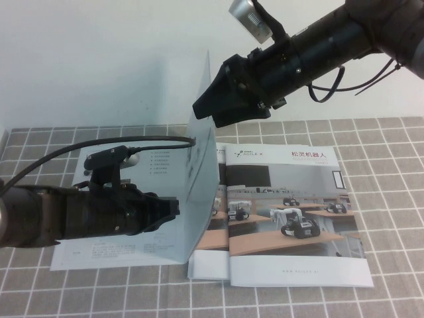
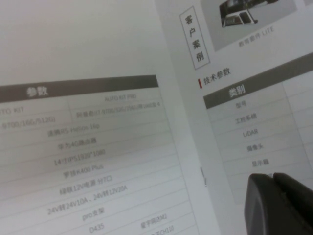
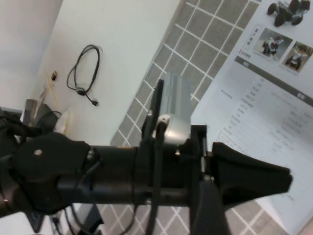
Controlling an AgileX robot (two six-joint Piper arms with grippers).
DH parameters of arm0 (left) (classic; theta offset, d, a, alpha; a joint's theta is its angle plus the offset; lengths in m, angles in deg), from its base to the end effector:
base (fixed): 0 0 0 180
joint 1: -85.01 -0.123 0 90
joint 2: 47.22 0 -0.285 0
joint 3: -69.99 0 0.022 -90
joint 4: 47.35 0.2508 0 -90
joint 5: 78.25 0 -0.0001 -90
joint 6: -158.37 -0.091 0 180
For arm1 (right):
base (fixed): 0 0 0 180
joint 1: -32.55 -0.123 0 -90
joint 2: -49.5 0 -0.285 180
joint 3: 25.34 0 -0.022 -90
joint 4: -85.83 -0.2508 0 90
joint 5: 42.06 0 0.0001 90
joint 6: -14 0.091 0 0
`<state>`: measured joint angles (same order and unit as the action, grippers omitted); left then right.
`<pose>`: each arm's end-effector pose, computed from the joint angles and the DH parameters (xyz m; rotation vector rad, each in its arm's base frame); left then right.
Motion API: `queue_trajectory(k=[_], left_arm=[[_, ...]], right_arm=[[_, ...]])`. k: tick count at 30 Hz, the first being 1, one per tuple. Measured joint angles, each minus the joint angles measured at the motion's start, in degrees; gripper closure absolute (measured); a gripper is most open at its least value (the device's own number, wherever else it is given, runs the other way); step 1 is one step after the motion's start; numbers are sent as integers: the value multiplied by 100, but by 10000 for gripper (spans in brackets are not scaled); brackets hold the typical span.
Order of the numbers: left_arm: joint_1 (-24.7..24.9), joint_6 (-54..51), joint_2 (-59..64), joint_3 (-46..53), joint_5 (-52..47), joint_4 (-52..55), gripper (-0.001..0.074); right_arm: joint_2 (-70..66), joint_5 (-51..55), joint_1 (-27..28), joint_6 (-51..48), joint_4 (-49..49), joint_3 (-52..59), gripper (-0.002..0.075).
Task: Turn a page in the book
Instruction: Open the closed book
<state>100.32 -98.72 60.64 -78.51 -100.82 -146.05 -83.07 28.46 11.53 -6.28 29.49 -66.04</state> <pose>0.3055 -0.1195 0.1580 0.0456 2.4298 -0.7694 0.4158 0.2363 0.2982 -0.6542 2.4554 1.3489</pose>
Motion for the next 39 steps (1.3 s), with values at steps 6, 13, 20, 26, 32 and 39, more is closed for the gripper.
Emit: queue_trajectory(k=[6,13,20,26,32,39], left_arm=[[0,0,0,-9,351,0,737],[0,0,184,-9,598,0,737],[0,-3,401,-9,598,0,737],[0,-3,459,-9,598,-11,737],[0,-3,459,-21,598,-11,737],[0,-3,459,-21,598,-11,737]], right_arm=[[138,0,20,354,1967,0,325],[-11,19,86,902,3301,94,337],[-621,-3,12,885,3726,368,337],[-706,-11,12,1370,4691,367,337],[-735,-15,12,1454,4623,367,337],[-1051,-45,12,1623,4345,468,337]])
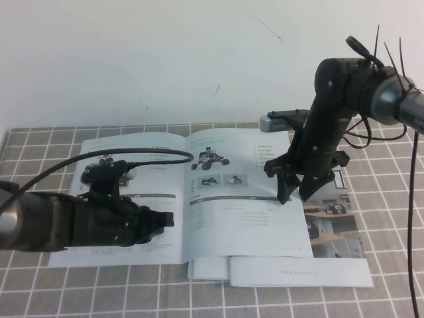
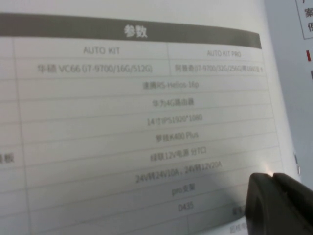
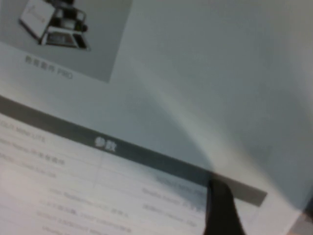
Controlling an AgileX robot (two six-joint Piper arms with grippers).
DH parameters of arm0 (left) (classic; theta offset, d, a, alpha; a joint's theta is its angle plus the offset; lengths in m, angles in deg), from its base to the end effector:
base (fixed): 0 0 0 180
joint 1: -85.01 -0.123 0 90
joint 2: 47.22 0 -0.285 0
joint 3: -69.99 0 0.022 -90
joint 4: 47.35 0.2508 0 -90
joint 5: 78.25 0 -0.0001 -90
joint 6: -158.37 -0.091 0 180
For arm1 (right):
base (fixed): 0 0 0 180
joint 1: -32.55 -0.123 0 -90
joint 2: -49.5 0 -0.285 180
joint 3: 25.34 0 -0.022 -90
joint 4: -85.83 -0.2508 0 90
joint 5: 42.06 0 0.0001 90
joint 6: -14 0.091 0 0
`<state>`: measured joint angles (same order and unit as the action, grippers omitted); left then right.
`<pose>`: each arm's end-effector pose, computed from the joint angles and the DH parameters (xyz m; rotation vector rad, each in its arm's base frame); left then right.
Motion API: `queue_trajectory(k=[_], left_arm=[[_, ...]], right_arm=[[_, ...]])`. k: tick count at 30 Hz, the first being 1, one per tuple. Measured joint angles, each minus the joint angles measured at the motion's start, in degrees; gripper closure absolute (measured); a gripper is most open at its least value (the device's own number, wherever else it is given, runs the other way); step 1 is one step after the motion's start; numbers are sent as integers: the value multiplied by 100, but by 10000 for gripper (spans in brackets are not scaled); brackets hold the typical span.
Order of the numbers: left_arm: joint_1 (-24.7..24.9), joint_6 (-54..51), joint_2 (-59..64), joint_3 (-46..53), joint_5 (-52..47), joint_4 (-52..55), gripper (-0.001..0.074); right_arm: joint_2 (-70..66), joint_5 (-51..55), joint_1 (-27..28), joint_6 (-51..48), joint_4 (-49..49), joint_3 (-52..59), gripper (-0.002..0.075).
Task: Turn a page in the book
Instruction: Open the closed book
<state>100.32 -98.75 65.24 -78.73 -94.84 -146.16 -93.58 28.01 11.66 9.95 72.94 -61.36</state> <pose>0.3112 -0.1119 0.1292 -0.0206 2.5199 -0.6279 0.4409 0.1887 0.1528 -0.5614 3.0538 0.3403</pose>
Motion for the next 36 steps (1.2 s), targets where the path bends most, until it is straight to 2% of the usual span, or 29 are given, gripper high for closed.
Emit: queue_trajectory(k=[6,14,22,30,36], left_arm=[[0,0,0,-2,0,0,737],[0,0,0,-2,0,0,738],[-10,-10,0,-13,18,0,738],[-557,-75,-11,-110,176,0,738],[-849,40,-11,-110,106,0,738]], right_arm=[[-9,-18,10,141,-208,0,337],[-43,-62,33,-173,-1346,6,337],[149,-159,21,-314,-1561,6,337],[170,-96,21,-314,-1691,6,337],[170,-109,21,-471,-2190,6,337]])
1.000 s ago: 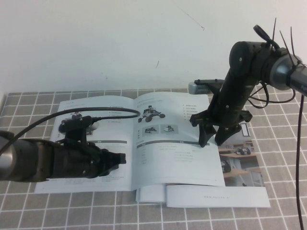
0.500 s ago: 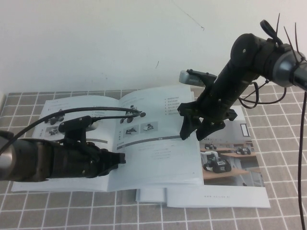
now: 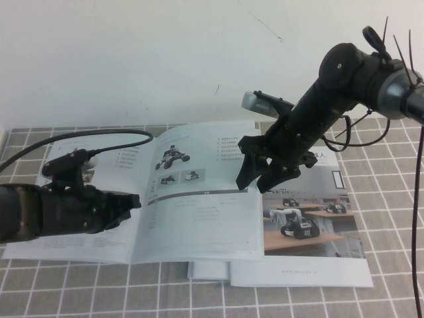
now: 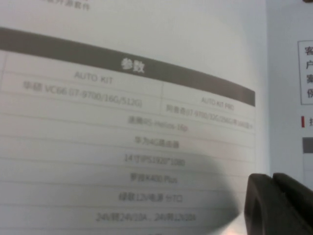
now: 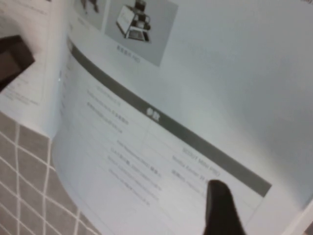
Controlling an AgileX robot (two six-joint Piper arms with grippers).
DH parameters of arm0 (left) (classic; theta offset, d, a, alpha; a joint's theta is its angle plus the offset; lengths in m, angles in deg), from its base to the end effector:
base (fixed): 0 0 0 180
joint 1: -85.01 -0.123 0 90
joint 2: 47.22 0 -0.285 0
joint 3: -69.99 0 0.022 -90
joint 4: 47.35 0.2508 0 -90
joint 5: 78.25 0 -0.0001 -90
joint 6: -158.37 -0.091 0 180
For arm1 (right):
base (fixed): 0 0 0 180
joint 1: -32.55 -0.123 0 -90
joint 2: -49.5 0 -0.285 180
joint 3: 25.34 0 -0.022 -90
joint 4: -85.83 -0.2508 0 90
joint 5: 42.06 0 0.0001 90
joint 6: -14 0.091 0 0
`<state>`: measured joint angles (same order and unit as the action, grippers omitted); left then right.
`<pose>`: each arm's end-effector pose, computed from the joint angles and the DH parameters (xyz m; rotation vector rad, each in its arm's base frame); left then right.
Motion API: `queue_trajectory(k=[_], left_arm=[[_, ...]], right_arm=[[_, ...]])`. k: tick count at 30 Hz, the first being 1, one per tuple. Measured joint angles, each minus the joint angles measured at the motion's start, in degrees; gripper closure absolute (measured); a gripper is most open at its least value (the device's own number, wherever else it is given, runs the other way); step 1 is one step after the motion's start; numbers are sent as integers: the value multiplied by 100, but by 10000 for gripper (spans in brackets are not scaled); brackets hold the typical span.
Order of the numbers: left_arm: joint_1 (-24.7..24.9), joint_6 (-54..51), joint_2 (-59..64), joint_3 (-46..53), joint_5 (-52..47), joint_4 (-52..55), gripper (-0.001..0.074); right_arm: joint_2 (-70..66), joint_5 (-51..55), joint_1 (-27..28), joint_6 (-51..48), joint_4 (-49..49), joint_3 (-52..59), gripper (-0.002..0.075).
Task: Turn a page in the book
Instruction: Open the closed book
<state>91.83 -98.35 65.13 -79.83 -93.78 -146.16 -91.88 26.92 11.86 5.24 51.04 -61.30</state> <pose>0.3295 -0.0637 0.1336 -0.2162 2.4718 -0.5501 0.4348 0.2160 0.1795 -0.4720 2.9392 0.8929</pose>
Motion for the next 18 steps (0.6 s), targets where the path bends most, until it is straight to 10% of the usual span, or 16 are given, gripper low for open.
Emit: queue_trajectory(k=[18], left_arm=[[-3,11,11,0,-162,0,738]], right_arm=[[0,-390,-23,-577,-1417,0,337]])
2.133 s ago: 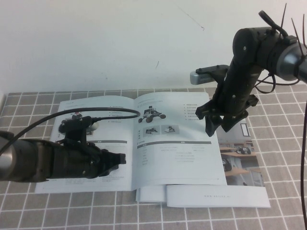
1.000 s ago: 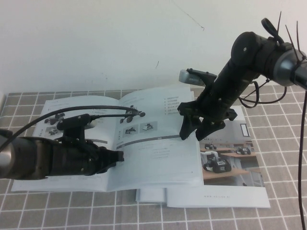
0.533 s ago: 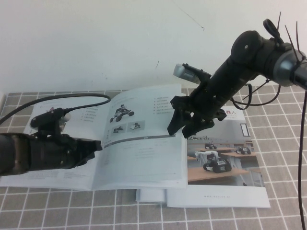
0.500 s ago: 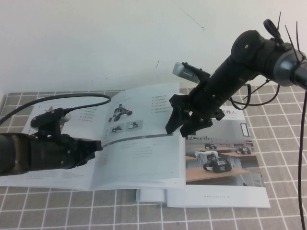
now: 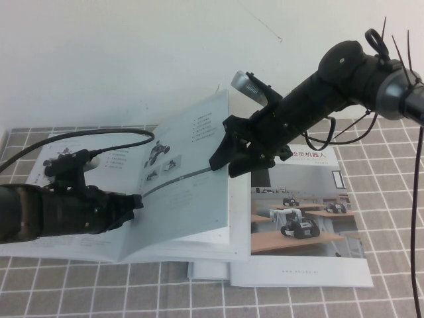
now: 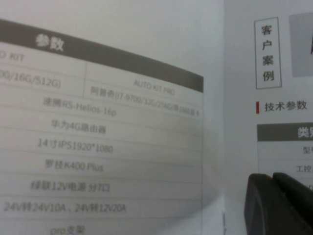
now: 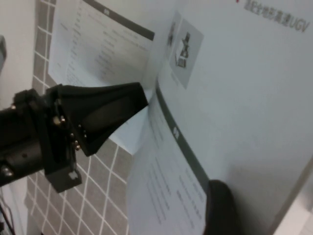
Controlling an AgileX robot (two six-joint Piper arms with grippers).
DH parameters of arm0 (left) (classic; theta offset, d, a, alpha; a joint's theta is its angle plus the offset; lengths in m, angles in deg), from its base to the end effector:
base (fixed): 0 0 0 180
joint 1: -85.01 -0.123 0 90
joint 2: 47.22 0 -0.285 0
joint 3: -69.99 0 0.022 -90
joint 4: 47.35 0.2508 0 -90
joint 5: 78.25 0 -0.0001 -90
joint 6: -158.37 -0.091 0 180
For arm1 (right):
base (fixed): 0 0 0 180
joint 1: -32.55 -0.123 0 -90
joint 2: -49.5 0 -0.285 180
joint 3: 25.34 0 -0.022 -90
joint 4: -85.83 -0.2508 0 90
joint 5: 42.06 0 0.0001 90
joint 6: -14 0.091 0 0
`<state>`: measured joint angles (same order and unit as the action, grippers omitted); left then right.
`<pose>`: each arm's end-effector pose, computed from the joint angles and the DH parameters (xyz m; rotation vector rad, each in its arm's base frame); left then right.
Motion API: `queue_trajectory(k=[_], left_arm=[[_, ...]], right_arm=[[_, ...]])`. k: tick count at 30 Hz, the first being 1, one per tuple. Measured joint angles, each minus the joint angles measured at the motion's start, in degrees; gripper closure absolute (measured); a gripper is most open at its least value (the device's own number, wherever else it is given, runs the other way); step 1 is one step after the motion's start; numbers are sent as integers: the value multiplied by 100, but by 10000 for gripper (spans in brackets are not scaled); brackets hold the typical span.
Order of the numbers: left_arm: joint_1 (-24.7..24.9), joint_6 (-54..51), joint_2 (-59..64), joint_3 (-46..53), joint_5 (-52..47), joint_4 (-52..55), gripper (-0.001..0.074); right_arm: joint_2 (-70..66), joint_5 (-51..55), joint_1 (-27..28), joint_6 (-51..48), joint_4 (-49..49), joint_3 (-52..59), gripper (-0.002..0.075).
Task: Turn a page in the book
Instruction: Open the closed book
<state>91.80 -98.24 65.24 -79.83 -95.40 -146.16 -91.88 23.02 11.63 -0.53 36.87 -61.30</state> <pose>0.3291 -0.0660 0.1338 -0.2074 2.4707 -0.5857 0.4380 0.2341 0.1930 -0.4255 2.7575 1.1929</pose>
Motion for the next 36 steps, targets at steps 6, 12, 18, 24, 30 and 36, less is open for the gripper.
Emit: queue_trajectory(k=[6,12,18,24,30,36], left_arm=[[0,0,0,0,-5,0,738],[-22,0,0,0,-104,0,738],[-22,0,0,0,-203,0,738],[-22,-37,0,0,-379,0,738],[66,-37,-499,13,-500,10,738],[541,-67,-2100,756,264,10,738]], right_arm=[[0,-96,-97,-451,-767,0,337],[21,-109,-132,-880,-1937,0,337],[107,25,-146,-906,-2015,0,337],[156,158,-163,-980,-2107,0,337],[180,171,-173,-980,-2110,0,337],[183,171,-173,-1028,-2120,0,337]])
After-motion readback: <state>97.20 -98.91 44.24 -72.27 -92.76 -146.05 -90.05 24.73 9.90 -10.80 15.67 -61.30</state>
